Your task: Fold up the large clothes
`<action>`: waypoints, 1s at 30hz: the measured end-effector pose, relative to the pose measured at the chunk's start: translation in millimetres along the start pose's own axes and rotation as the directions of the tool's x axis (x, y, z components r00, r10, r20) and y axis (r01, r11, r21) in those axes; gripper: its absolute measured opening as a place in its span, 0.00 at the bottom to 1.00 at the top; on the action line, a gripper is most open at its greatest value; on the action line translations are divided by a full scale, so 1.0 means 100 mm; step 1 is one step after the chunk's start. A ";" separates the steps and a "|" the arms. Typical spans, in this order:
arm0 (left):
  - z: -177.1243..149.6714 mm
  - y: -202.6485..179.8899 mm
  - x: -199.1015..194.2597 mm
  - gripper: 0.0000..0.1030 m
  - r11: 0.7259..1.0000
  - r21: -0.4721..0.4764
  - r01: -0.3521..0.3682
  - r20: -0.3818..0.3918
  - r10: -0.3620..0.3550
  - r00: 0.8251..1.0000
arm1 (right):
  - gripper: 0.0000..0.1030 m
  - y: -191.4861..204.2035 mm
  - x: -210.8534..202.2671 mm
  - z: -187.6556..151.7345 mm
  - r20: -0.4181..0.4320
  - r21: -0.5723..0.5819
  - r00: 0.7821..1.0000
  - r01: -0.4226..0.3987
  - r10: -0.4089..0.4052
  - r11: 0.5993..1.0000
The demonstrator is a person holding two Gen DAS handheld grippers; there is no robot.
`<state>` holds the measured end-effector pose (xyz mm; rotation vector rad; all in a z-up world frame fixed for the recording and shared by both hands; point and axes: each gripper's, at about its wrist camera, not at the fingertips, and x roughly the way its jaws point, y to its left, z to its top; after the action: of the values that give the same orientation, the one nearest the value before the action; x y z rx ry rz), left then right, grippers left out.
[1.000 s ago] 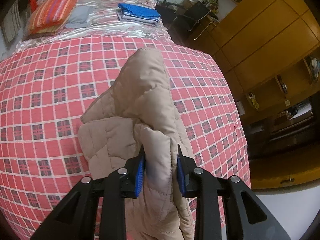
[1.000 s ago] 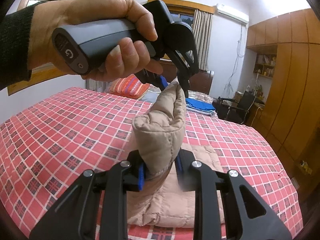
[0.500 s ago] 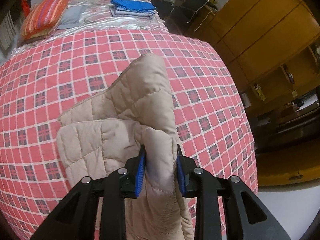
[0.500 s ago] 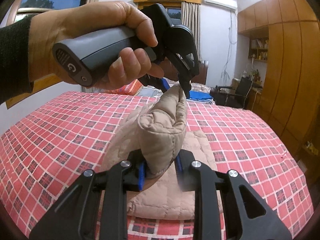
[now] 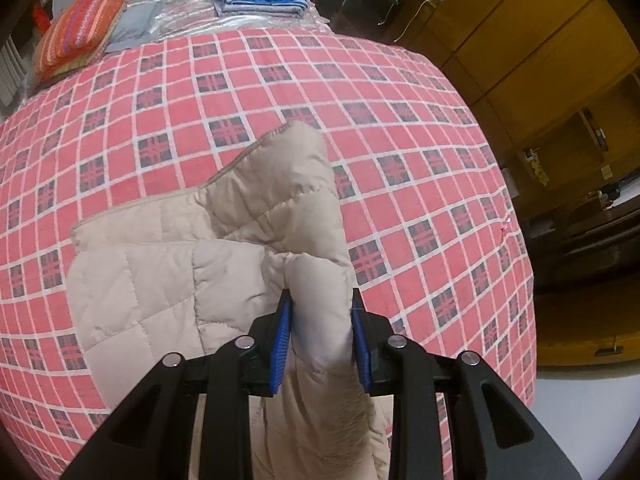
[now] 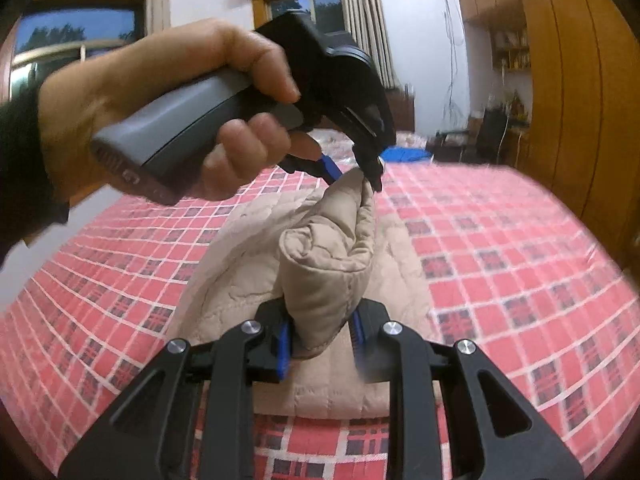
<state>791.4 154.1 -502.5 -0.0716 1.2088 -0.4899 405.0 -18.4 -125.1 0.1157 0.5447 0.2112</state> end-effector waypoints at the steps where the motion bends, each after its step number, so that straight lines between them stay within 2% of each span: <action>1: 0.00 -0.01 0.03 0.29 1.000 0.002 -0.002 0.000 0.002 1.000 | 0.22 -0.08 0.01 -0.01 -0.012 0.033 1.000 -0.025 0.025 0.999; 3: -0.02 -0.03 0.09 0.31 1.000 0.006 0.000 0.002 0.000 1.000 | 0.22 -0.26 0.05 -0.04 -0.037 0.121 0.995 -0.089 0.094 0.989; 5: -0.03 -0.06 0.14 0.37 1.000 0.012 0.029 0.000 -0.029 1.000 | 0.22 -0.38 0.09 -0.06 -0.059 0.185 0.989 -0.120 0.133 0.975; 8: -0.05 -0.05 0.12 0.52 0.996 0.008 0.089 0.029 -0.089 0.996 | 0.22 -0.54 0.16 -0.10 -0.090 0.277 0.976 -0.167 0.199 0.946; 11: -0.08 0.00 -0.03 0.58 0.992 0.007 0.122 0.083 -0.123 0.989 | 0.25 -0.71 0.23 -0.15 -0.112 0.377 0.951 -0.228 0.289 0.898; 13: -0.12 0.07 -0.20 0.61 0.988 0.017 0.152 0.119 -0.153 0.981 | 0.38 -0.85 0.29 -0.19 -0.134 0.445 0.927 -0.260 0.351 0.857; 14: -0.15 0.11 -0.28 0.64 0.986 0.024 0.165 0.135 -0.167 0.977 | 0.41 -0.93 0.33 -0.20 -0.145 0.485 0.907 -0.283 0.395 0.828; 16: -0.31 0.29 -0.50 0.70 0.979 0.043 0.197 0.190 -0.201 0.961 | 0.56 -1.08 0.38 -0.19 -0.146 0.553 0.863 -0.334 0.484 0.763; 17: -0.40 0.40 -0.58 0.71 0.975 0.044 0.219 0.211 -0.223 0.952 | 0.60 -1.16 0.43 -0.17 -0.144 0.590 0.831 -0.363 0.537 0.721; 19: -0.59 0.59 -0.67 0.71 0.965 0.053 0.257 0.232 -0.262 0.937 | 0.73 -1.31 0.50 -0.10 -0.132 0.641 0.792 -0.390 0.596 0.661; 20: -0.72 0.70 -0.71 0.71 0.959 0.059 0.277 0.248 -0.283 0.926 | 0.75 -1.36 0.55 -0.05 -0.135 0.656 0.776 -0.395 0.616 0.642; 21: -0.81 0.77 -0.74 0.71 0.954 0.061 0.292 0.262 -0.298 0.918 | 0.77 -1.39 0.61 -0.01 -0.143 0.663 0.762 -0.401 0.632 0.633; 23: -1.08 0.98 -0.79 0.71 0.935 0.059 0.350 0.293 -0.352 0.889 | 0.78 -1.44 0.80 0.14 -0.175 0.673 0.738 -0.393 0.651 0.626; 25: -1.28 1.13 -0.79 0.71 0.915 0.053 0.401 0.308 -0.397 0.865 | 0.79 -1.41 1.04 0.24 -0.210 0.687 0.700 -0.391 0.682 0.613; 27: -1.47 1.25 -0.76 0.71 0.890 0.044 0.454 0.323 -0.442 0.837 | 0.79 -1.40 1.25 0.35 -0.245 0.688 0.683 -0.377 0.688 0.620; 29: -1.59 1.30 -0.72 0.71 0.877 0.041 0.478 0.320 -0.465 0.825 | 0.78 -1.39 1.44 0.42 -0.281 0.689 0.675 -0.352 0.682 0.633; 30: -1.65 1.31 -0.69 0.71 0.874 0.043 0.484 0.315 -0.472 0.823 | 0.73 -1.39 1.50 0.45 -0.293 0.692 0.670 -0.344 0.682 0.635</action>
<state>665.9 332.4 -542.4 -0.4831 0.8734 -0.8617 577.4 -121.8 -185.1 0.8753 1.1351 0.6862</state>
